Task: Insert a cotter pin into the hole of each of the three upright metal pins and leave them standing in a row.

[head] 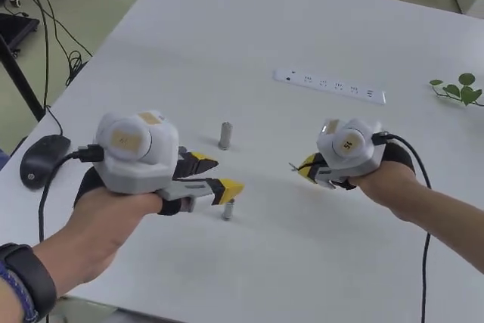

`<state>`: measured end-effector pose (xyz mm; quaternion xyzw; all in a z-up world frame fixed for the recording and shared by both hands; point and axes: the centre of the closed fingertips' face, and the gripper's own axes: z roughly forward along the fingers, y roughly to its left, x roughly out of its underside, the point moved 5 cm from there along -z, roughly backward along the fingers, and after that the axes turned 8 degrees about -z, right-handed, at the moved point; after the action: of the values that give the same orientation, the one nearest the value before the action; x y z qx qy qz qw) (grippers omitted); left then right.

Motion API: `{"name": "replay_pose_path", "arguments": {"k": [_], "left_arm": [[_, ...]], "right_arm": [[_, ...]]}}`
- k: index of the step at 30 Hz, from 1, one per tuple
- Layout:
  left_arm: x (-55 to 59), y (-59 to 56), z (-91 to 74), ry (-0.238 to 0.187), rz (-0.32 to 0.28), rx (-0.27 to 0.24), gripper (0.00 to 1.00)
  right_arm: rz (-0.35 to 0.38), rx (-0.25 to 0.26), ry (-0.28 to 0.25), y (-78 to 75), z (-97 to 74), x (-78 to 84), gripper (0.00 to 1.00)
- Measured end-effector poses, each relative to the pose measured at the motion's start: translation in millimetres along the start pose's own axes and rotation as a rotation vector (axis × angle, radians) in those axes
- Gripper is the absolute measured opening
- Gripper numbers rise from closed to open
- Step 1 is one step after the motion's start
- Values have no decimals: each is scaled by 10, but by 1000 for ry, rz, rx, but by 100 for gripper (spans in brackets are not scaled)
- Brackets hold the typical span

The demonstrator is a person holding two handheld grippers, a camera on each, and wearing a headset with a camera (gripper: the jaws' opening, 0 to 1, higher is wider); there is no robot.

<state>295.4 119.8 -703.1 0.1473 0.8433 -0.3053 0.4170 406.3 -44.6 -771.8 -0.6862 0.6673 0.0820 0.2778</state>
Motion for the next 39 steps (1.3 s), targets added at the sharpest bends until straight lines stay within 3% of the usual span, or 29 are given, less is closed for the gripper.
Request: {"name": "replay_pose_path", "arguments": {"k": [12, 21, 39], "left_arm": [[-86, 13, 123, -16, -75, 4, 31], [-78, -38, 257, -5, -133, 18, 30], [-122, -10, 415, -6, -232, 38, 26]], "right_arm": [[-44, 29, -29, 75, -149, -197, 2], [-80, 42, -49, 164, -233, -325, 2], [-130, 54, -82, 280, -321, -519, 2]]}}
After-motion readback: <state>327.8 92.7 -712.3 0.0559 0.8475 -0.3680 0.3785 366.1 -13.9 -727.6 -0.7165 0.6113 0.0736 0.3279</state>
